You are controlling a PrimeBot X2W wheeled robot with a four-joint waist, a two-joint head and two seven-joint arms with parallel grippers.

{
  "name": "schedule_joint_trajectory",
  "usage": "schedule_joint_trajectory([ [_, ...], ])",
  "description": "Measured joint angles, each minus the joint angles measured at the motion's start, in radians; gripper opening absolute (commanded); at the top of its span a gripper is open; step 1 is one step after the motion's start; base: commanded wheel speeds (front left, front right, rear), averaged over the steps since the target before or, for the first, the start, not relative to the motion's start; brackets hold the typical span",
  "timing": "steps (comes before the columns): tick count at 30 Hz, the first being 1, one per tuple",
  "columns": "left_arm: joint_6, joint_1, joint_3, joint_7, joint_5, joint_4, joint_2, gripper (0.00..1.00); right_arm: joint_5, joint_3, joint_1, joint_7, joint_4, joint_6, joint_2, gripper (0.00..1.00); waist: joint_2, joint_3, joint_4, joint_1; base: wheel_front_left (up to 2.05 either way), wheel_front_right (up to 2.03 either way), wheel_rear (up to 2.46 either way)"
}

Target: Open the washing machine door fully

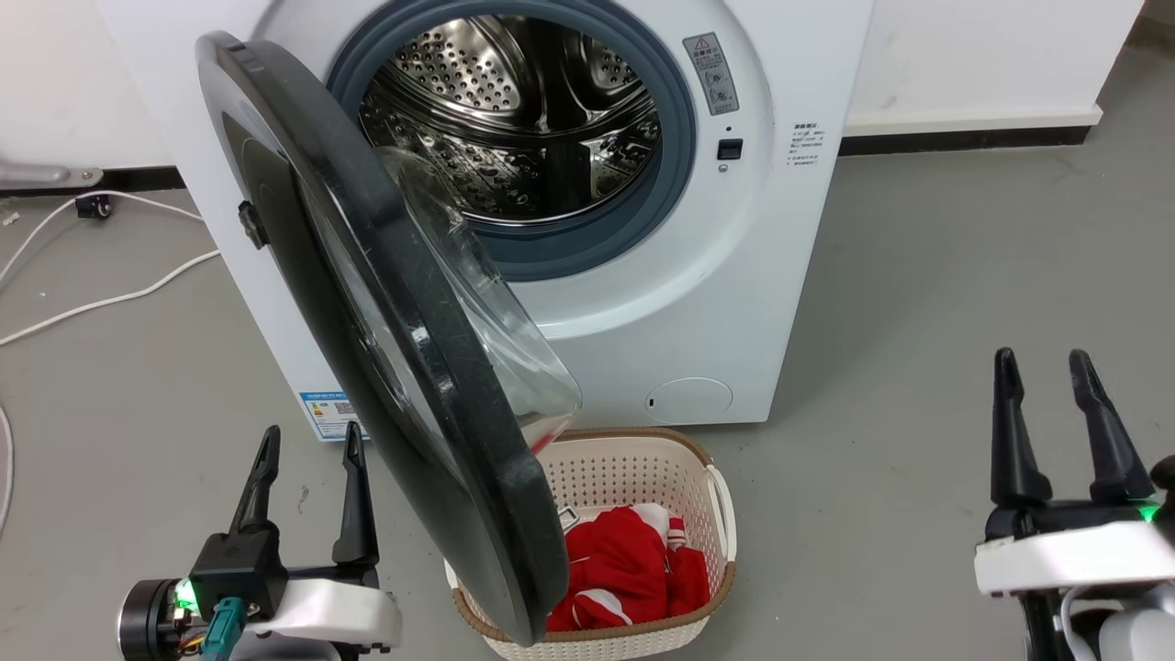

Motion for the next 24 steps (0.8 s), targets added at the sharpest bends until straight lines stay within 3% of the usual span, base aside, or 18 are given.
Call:
schedule_joint_trajectory([
  [5, -0.008, 0.001, 0.004, 0.0, 0.007, 0.001, 0.0, 1.0, -0.209, 0.001, 0.078, 0.0, -0.091, 0.0, 0.036, 1.0, 0.0, -0.003, 0.004, 0.0, 0.0, 0.0, 0.0],
  [8, -0.01, 0.001, 0.004, 0.0, 0.012, 0.001, 0.0, 1.0, -0.261, 0.027, 0.12, 0.008, -0.099, 0.0, 0.05, 1.0, 0.0, -0.005, 0.008, 0.0, 0.0, 0.0, 0.0],
  [24, -0.014, 0.001, -0.003, 0.0, 0.015, 0.003, 0.0, 1.0, -0.23, 0.045, 0.14, 0.007, -0.003, 0.0, 0.058, 1.0, 0.0, -0.001, 0.009, 0.0, 0.0, 0.0, 0.0],
])
